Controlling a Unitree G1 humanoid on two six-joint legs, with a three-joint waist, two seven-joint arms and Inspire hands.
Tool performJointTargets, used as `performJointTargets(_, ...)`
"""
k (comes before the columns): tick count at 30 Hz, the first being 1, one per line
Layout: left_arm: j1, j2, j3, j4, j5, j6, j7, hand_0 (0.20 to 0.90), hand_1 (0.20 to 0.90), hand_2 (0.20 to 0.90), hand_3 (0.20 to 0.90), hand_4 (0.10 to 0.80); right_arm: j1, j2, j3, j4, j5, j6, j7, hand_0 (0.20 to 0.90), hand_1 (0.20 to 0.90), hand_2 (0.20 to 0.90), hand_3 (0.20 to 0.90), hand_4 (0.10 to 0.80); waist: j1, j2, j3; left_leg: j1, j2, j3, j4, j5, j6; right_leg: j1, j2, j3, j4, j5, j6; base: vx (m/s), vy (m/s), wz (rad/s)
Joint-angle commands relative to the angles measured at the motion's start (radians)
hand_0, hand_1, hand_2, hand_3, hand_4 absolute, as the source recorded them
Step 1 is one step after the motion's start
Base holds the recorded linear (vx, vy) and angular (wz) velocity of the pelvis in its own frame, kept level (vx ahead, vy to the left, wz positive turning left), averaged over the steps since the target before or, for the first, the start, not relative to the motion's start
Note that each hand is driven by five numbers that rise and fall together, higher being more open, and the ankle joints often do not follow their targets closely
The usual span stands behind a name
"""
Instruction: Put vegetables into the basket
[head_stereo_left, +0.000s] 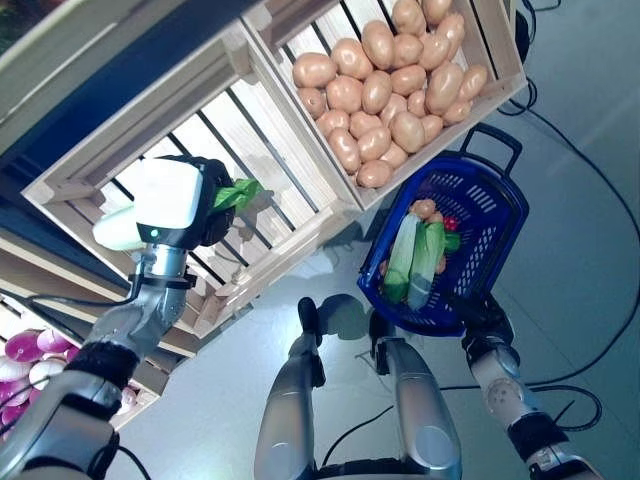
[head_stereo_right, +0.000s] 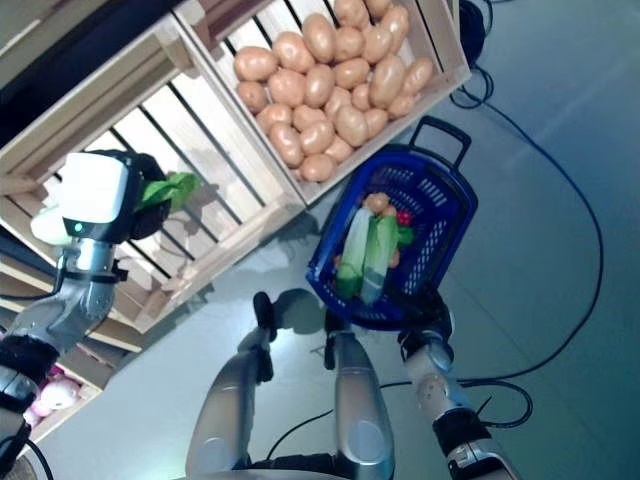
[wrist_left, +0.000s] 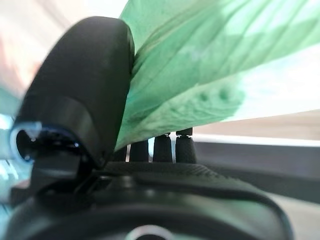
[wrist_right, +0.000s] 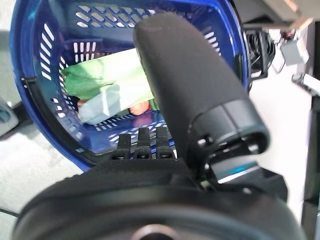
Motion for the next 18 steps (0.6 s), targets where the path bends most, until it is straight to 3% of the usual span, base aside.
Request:
performJointTargets(1,0.075,-0.103,0.168,-0.159,-0.238,-0.159,-0.01,0.3,0.3,0.3,0.3,0.4,0.08,0.027,-0.082,-0.053,-0.109,-0.033,-0.016,0.9,0.9,0.9,0.9,0.8,0.042,-0.021,-0.083,0.033,-0.03,-0.017,0.055,-0.117,-0.058,0.118,0.007,-0.024,-0.241,0.137,0.018,0.121,-0.045,0.11)
performJointTargets(4,0.17,-0.204,0.226,-0.255,-0.376,-0.223,-0.157,0.3,0.3,0.3,0.3,0.4,0.114,0.059,-0.114,-0.066,-0.145,-0.025,-0.021,0.9,0.9,0.9,0.9,0.8,0.061,-0.025,-0.12,0.085,-0.035,-0.037,0.019,-0.116,-0.057,0.183,0.005,-0.045,-0.281,0.138,0.015,0.124,-0.047,0.19)
performJointTargets(6,0.248,-0.29,0.263,-0.321,-0.624,-0.276,-0.329,0.3,0.3,0.3,0.3,0.4,0.139,0.083,-0.139,-0.059,-0.182,-0.03,-0.005,0.9,0.9,0.9,0.9,0.8,0.08,-0.031,-0.156,0.147,-0.039,-0.055,-0.01,-0.123,-0.05,0.25,0.003,-0.064,-0.314,0.14,0.016,0.211,-0.057,0.17)
performJointTargets(9,0.309,-0.363,0.282,-0.371,-0.944,-0.276,-0.574,0.3,0.3,0.3,0.3,0.4,0.164,0.099,-0.153,-0.06,-0.215,-0.053,0.012,0.9,0.9,0.9,0.9,0.8,0.096,-0.04,-0.193,0.204,-0.042,-0.064,-0.05,-0.123,-0.044,0.313,0.0,-0.083,-0.36,0.154,0.021,0.143,-0.023,0.26)
performJointTargets(13,0.368,-0.458,0.242,-0.427,-1.275,-0.223,-0.835,0.3,0.3,0.3,0.3,0.4,0.193,0.114,-0.166,-0.093,-0.246,-0.064,0.035,0.9,0.9,0.9,0.9,0.8,0.105,-0.051,-0.256,0.274,-0.045,-0.067,-0.091,-0.128,-0.034,0.374,0.002,-0.09,-0.399,0.174,0.028,0.132,-0.001,0.18)
performJointTargets(16,0.385,-0.503,0.229,-0.44,-1.482,-0.18,-0.954,0.3,0.3,0.3,0.3,0.4,0.212,0.119,-0.175,-0.116,-0.274,-0.084,0.073,0.9,0.9,0.9,0.9,0.8,0.103,-0.053,-0.29,0.313,-0.044,-0.058,-0.106,-0.137,-0.023,0.398,0.004,-0.089,-0.407,0.179,0.03,0.092,0.017,0.11)
performJointTargets(18,0.389,-0.512,0.228,-0.443,-1.539,-0.159,-0.984,0.3,0.3,0.3,0.3,0.4,0.218,0.12,-0.176,-0.129,-0.285,-0.085,0.083,0.9,0.9,0.9,0.9,0.8,0.102,-0.054,-0.299,0.323,-0.045,-0.056,-0.109,-0.14,-0.02,0.404,0.004,-0.087,-0.409,0.18,0.031,0.061,0.016,-0.01)
